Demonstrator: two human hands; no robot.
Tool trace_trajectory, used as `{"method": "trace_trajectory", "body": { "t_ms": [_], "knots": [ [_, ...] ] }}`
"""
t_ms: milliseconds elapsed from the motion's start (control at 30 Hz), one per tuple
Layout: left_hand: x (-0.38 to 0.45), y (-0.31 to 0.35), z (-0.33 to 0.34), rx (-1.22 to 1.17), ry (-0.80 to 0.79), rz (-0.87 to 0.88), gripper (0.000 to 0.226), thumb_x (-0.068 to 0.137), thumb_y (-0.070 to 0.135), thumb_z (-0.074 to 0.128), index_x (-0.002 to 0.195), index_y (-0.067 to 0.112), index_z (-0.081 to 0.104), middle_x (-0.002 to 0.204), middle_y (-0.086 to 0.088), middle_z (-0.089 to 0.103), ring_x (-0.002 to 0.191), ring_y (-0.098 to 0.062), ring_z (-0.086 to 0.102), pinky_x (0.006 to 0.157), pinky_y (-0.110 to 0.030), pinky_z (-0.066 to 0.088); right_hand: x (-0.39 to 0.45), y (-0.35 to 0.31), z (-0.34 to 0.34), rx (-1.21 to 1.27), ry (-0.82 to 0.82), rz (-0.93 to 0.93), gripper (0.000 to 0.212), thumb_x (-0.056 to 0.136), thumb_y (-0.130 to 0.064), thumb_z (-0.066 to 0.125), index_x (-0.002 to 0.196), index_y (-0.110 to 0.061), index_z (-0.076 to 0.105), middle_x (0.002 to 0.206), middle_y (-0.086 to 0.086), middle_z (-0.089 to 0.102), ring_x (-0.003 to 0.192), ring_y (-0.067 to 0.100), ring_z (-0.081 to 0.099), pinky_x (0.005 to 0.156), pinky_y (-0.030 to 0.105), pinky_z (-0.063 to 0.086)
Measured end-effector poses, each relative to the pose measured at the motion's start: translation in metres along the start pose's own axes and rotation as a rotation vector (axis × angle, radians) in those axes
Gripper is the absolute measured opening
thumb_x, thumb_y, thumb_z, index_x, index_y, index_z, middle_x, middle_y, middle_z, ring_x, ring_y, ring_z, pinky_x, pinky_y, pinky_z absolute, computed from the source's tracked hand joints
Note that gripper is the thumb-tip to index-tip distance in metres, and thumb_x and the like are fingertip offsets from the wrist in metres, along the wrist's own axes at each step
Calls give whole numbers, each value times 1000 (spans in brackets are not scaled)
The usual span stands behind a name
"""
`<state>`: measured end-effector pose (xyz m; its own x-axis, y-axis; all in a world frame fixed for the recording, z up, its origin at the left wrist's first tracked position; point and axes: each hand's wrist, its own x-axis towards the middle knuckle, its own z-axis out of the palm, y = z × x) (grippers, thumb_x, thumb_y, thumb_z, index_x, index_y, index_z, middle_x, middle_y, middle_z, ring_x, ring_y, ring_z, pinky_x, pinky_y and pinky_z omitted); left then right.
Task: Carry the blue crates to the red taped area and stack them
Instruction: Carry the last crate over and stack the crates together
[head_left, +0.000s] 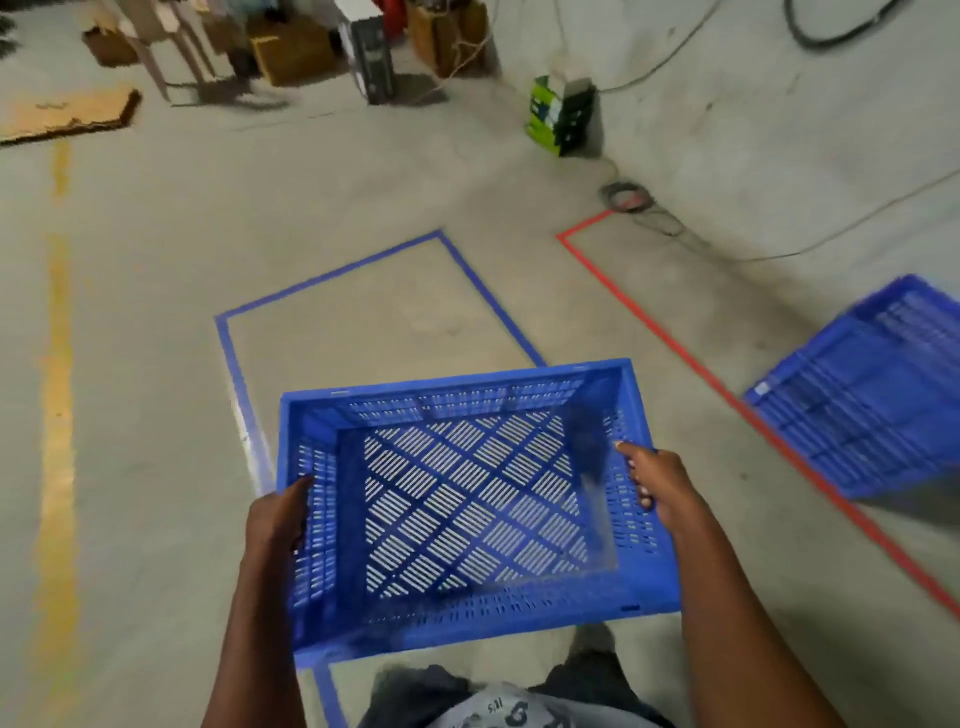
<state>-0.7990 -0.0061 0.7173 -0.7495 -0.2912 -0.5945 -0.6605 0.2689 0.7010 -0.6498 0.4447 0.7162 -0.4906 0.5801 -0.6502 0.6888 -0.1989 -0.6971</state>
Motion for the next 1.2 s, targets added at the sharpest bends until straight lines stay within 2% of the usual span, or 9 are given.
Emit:
{"method": "trace_trajectory", "body": {
  "t_ms": [200, 400, 667, 833, 1000, 1167, 1200],
  "knots": [
    [-63, 53, 202, 206, -222, 139, 42, 81, 39, 73, 61, 11, 50, 39, -4, 39, 32, -17, 31, 47, -27, 30, 29, 61, -195, 174, 211, 114, 38, 88, -34, 67, 64, -21, 41, 42, -5, 29, 35, 14, 21, 43, 20, 19],
    [-126, 100, 369, 353, -370, 221, 42, 83, 38, 73, 62, 9, 50, 44, -8, 43, 37, -19, 35, 47, -28, 31, 46, 102, -331, 342, 384, 196, 36, 88, -33, 66, 63, -21, 43, 40, -6, 30, 33, 13, 21, 42, 18, 19],
    [-179, 163, 570, 433, -588, 315, 38, 84, 34, 74, 65, 12, 49, 41, -2, 41, 34, -17, 32, 46, -26, 28, 91, 123, -453, 519, 575, 268, 36, 88, -31, 67, 62, -19, 45, 39, -5, 33, 32, 13, 22, 42, 18, 20],
    [-191, 199, 696, 443, -700, 325, 40, 86, 36, 72, 64, 16, 44, 42, 2, 38, 36, -16, 28, 44, -25, 24, 151, 110, -520, 558, 695, 282, 35, 89, -32, 68, 64, -14, 50, 42, 0, 38, 30, 13, 26, 40, 18, 22],
    [-199, 241, 814, 511, -770, 319, 40, 87, 35, 72, 63, 13, 48, 43, -1, 38, 36, -16, 28, 43, -25, 24, 216, 88, -576, 587, 761, 340, 37, 88, -34, 69, 63, -14, 51, 38, -1, 39, 27, 14, 28, 41, 18, 24],
    [-223, 294, 918, 576, -831, 373, 37, 87, 34, 70, 65, 14, 49, 43, 2, 40, 37, -16, 29, 44, -25, 24, 254, 64, -625, 681, 790, 388, 30, 82, -37, 74, 78, -8, 66, 47, 1, 51, 35, 14, 43, 42, 24, 33],
    [-229, 303, 936, 588, -837, 376, 37, 87, 34, 70, 65, 13, 49, 43, 2, 40, 37, -16, 30, 44, -25, 24, 261, 61, -635, 714, 797, 396, 28, 82, -34, 75, 76, -8, 66, 48, 2, 52, 37, 15, 45, 41, 23, 34]
  ]
}}
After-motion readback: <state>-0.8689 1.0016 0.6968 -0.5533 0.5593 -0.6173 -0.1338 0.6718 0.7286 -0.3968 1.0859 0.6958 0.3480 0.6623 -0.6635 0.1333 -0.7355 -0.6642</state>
